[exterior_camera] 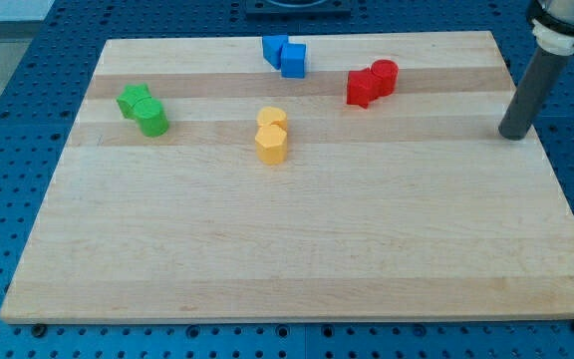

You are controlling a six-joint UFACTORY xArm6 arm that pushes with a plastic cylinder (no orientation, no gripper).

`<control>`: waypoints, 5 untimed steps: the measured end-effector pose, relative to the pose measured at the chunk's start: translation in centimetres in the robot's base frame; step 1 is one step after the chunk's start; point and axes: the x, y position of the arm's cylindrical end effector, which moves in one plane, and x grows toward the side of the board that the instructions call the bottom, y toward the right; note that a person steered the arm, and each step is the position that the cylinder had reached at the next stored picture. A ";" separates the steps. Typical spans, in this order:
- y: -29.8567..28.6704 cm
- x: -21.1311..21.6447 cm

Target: Push the blue triangle towards the top left corner

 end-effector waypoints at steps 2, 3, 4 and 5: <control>0.0 1.4; -1.9 -2.2; -2.5 -8.0; -6.3 -14.1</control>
